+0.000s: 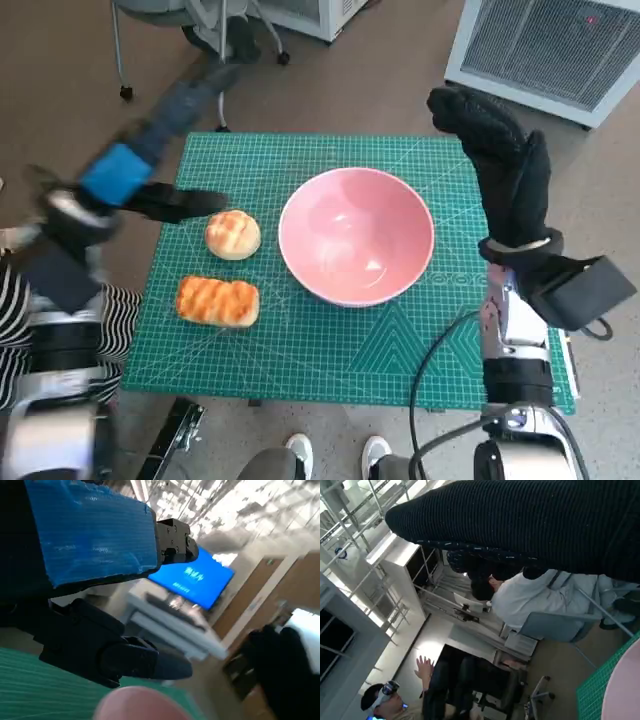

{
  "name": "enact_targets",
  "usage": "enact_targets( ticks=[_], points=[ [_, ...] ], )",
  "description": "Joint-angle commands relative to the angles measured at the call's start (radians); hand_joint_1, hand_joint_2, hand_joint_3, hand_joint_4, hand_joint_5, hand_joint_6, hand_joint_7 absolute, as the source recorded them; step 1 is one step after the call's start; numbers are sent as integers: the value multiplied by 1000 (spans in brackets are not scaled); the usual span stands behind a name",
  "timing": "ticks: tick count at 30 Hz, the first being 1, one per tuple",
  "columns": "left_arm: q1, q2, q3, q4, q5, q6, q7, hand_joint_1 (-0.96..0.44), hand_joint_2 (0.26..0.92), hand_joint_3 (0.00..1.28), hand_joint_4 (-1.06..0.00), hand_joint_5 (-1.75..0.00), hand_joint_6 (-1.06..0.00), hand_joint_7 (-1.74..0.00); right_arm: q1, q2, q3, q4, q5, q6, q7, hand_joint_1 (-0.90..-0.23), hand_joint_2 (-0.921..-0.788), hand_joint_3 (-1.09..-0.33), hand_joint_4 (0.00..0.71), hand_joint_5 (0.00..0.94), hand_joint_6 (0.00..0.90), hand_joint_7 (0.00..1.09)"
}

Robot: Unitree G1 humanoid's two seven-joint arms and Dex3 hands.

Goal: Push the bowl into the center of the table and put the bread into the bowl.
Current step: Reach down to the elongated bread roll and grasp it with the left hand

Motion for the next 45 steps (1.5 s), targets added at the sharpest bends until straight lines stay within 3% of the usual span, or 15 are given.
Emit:
enact_targets(
  ticks=[1,11,24,45],
  points=[
    [52,53,-3,-55,-32,24,-55,-580,779,7,-172,-22,-108,-341,14,4,-2,18,-4,8,-13,-749,-921,-681,129,4,88,363],
    [164,123,-11,-170,28,28,-58,-496,750,3,-177,-4,-161,-241,4,14,-3,38,-4,1,-23,-746,-921,-681,133,5,81,376],
    [311,165,-48,-345,106,195,-72,-499,764,1,-196,-5,-245,-98,5,17,-9,38,9,13,-20,-735,-921,-681,131,2,74,391],
    [390,164,-159,-372,309,217,-28,-563,780,3,-207,-2,-294,-28,19,9,-18,6,37,43,-12,-723,-921,-672,136,3,89,419]
  ],
)
